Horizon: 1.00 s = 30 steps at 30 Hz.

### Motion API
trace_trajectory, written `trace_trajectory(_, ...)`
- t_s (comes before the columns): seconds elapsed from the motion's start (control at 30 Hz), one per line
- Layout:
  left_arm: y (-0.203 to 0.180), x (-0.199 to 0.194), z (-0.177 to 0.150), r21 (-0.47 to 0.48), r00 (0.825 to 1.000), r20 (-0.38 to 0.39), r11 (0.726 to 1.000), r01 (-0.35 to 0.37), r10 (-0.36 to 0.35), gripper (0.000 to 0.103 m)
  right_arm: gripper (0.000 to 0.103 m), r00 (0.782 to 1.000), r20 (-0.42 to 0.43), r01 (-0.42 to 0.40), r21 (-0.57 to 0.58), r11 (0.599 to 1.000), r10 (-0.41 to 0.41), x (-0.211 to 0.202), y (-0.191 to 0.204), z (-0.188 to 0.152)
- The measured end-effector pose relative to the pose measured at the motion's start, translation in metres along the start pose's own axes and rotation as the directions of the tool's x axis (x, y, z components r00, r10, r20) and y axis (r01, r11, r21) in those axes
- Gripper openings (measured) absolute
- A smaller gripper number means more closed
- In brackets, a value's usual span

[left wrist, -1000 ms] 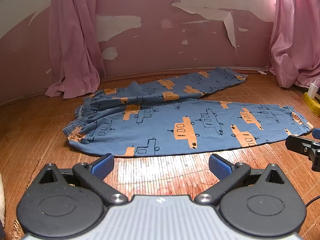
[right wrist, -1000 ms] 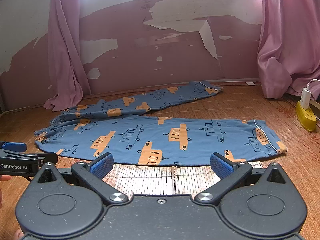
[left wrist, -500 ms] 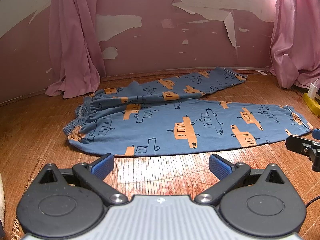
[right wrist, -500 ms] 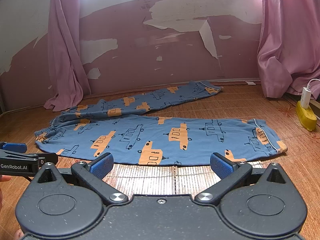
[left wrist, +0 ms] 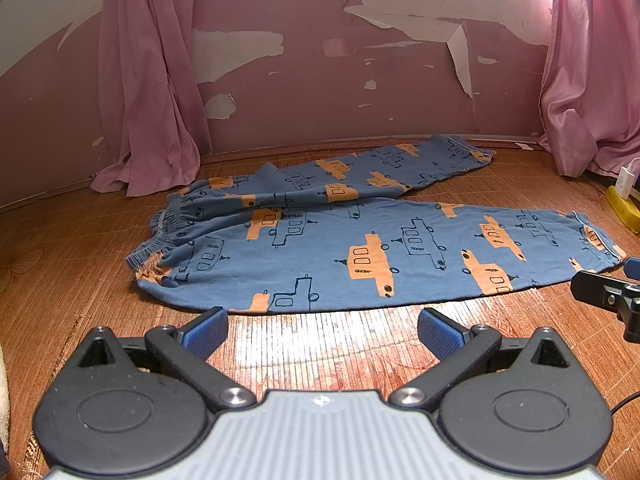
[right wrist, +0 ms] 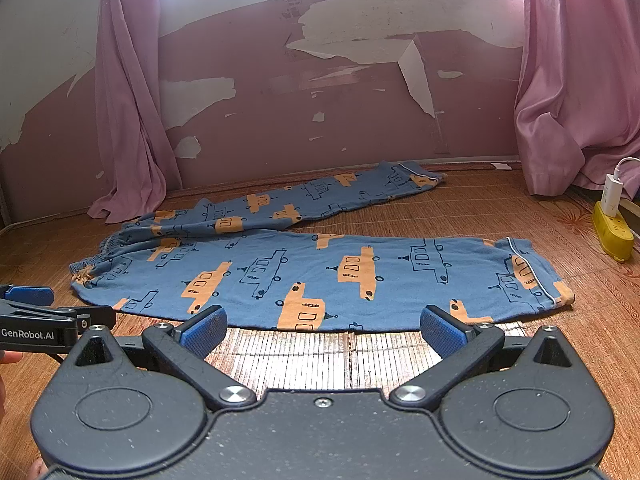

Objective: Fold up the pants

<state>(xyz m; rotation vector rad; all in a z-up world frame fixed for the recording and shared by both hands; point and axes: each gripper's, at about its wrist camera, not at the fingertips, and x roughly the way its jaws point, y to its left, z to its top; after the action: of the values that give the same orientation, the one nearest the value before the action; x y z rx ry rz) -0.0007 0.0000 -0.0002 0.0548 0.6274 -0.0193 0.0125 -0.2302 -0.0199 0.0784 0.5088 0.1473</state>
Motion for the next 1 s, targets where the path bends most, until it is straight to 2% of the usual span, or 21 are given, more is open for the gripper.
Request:
trace_trajectory(0.3, 0.000, 0.001, 0.000, -0.008, 1.000, -0.002, 1.000, -0.002, 0.002, 0.103, 0.103, 1.000, -0.002, 0.000, -0.001, 1.000, 0.000, 0.002, 0.007, -0.003)
trace_trajectory(0.33, 0.000, 0.001, 0.000, -0.012, 1.000, -0.002, 1.000, -0.003, 0.003, 0.103, 0.103, 1.000, -0.003, 0.002, -0.002, 1.000, -0.002, 0.003, -0.003, -0.003)
trace_trajectory(0.53, 0.001, 0.023, 0.012, -0.015, 0.999, -0.034, 1.000, 0.013, -0.013, 0.103, 0.103, 1.000, -0.010, 0.011, 0.012, 1.000, -0.011, 0.001, -0.004, 0.005)
trace_trajectory(0.7, 0.012, 0.039, 0.057, -0.015, 0.999, -0.045, 1.000, -0.002, 0.001, 0.103, 0.103, 0.999, -0.003, -0.037, -0.013, 0.999, 0.037, 0.002, -0.017, 0.034)
trace_trajectory(0.8, 0.025, 0.048, 0.103, 0.040, 0.998, -0.055, 0.999, -0.008, 0.010, 0.103, 0.103, 0.998, 0.002, -0.062, -0.062, 0.996, 0.062, 0.005, -0.032, 0.063)
trace_trajectory(0.9, 0.043, 0.057, 0.153, 0.095, 0.998, -0.030, 0.994, -0.055, 0.058, 0.103, 0.103, 0.996, -0.030, -0.091, -0.141, 0.986, 0.088, 0.019, -0.046, 0.097)
trace_trajectory(1.0, 0.065, 0.078, 0.196, 0.088, 0.994, -0.040, 0.992, -0.093, 0.097, 0.103, 0.103, 0.991, -0.094, -0.112, -0.205, 0.972, 0.095, 0.048, -0.058, 0.135)
